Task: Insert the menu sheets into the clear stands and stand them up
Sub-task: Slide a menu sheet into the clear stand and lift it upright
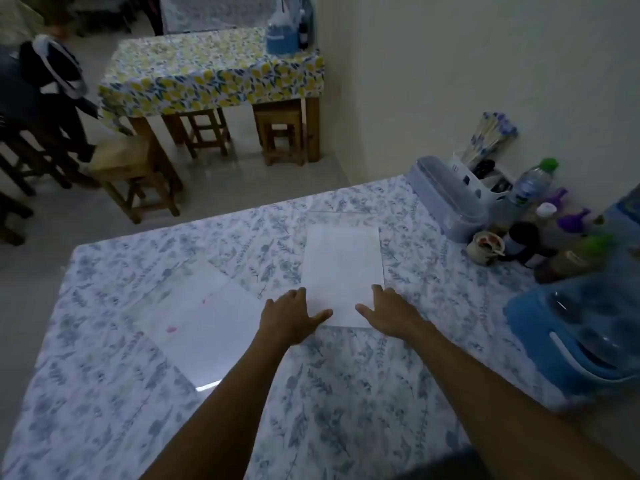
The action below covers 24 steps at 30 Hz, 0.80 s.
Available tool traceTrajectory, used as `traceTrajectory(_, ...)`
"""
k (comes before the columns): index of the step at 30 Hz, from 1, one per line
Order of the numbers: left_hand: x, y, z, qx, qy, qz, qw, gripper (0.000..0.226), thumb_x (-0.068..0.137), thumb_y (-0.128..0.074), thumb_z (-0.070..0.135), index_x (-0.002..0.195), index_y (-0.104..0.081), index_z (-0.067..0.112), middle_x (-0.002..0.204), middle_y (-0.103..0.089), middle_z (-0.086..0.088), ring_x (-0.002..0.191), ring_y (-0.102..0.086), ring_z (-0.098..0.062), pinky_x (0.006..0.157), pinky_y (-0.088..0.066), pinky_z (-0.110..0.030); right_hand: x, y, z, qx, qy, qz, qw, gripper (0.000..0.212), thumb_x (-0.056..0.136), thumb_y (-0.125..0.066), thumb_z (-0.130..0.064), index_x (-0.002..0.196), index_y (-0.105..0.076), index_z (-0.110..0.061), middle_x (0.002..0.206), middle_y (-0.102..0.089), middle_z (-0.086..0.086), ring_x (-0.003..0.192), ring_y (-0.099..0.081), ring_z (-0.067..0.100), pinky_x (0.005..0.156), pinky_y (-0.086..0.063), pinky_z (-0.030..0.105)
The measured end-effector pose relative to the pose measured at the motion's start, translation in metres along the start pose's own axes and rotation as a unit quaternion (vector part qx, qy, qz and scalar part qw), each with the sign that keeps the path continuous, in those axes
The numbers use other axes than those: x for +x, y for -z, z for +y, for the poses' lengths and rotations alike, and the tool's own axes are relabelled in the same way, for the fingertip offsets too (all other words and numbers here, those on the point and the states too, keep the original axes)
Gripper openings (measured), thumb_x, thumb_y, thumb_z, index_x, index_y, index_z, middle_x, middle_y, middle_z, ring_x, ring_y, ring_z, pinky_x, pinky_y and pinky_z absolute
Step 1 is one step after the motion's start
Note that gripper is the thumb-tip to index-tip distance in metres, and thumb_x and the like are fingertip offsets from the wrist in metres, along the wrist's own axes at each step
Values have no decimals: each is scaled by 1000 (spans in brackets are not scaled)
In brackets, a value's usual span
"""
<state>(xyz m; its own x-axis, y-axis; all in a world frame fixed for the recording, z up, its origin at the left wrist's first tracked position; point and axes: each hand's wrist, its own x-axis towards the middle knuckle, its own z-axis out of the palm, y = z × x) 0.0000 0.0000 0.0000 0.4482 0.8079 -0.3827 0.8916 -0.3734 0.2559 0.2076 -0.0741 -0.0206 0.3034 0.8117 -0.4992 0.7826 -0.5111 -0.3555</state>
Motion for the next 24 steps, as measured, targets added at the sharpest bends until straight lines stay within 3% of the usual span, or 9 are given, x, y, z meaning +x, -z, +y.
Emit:
traceTrajectory(4, 43, -15, 16, -62, 37, -28, 997, 101, 80, -39, 81, 152, -23, 12, 159, -31, -13, 140, -38, -34, 114, -31, -53, 41, 8, 13, -3, -35, 3, 999, 65, 98, -45, -52, 143, -34, -7, 145, -39, 26, 129, -46, 42, 101, -46, 48)
traceTrajectory(7, 71, -25, 26, -130, 83, -1, 988, 106, 78, -47, 80, 154, -18, 11, 160, -24, -18, 144, -29, -38, 116, -30, -55, 72, 20, 17, 46, -54, 22, 997, 55, 98, -50, -39, 138, -36, -4, 140, -42, 27, 123, -51, 42, 99, -48, 45)
traceTrajectory(11, 83, -34, 39, -151, 127, 70, 978, 103, 77, -49, 79, 151, -26, 12, 150, -37, -21, 135, -34, -41, 110, -35, -52, 97, 29, 19, 139, -113, 14, 984, 58, 94, -53, -35, 138, -34, -3, 136, -50, 23, 116, -58, 39, 88, -48, 37)
traceTrajectory(15, 92, -26, 43, -227, 180, 97, 952, 94, 79, -54, 73, 147, -33, 13, 142, -45, -25, 129, -41, -44, 108, -35, -52, 103, 29, 20, 209, -183, 5, 961, 65, 92, -52, -27, 147, -31, 1, 138, -54, 20, 122, -57, 36, 97, -48, 37)
traceTrajectory(16, 94, -24, 41, -242, 193, 98, 946, 93, 78, -55, 74, 146, -35, 14, 140, -47, -25, 128, -43, -44, 108, -36, -52, 104, 30, 21, 222, -198, 1, 955, 58, 92, -53, -25, 142, -38, 1, 130, -59, 19, 117, -60, 34, 94, -49, 36)
traceTrajectory(18, 95, -21, 35, -264, 209, 97, 937, 93, 75, -55, 77, 144, -38, 16, 137, -51, -24, 127, -46, -43, 107, -39, -54, 105, 31, 25, 271, -217, -2, 938, 24, 90, -54, -21, 105, -59, -2, 92, -64, 11, 87, -64, 27, 76, -53, 31)
traceTrajectory(19, 94, -21, 33, -270, 210, 93, 935, 94, 74, -54, 79, 143, -39, 17, 136, -54, -23, 126, -48, -43, 106, -42, -54, 104, 32, 26, 299, -220, -7, 929, 15, 88, -55, -18, 84, -58, -4, 76, -58, 7, 72, -60, 24, 67, -51, 29)
traceTrajectory(20, 93, -21, 31, -276, 208, 86, 934, 94, 73, -53, 80, 143, -40, 18, 135, -55, -22, 126, -49, -42, 105, -43, -54, 104, 30, 30, 331, -225, -10, 916, 19, 85, -56, -16, 70, -52, -6, 67, -52, 5, 62, -55, 22, 61, -47, 28)
traceTrajectory(24, 81, -16, 23, -305, 180, 54, 934, 85, 75, -52, 78, 141, -45, 25, 137, -57, -19, 123, -55, -38, 103, -47, -50, 91, 24, 47, 390, -216, -26, 895, 12, 69, -57, -16, 64, -51, -8, 65, -54, 9, 66, -59, 26, 59, -49, 32)
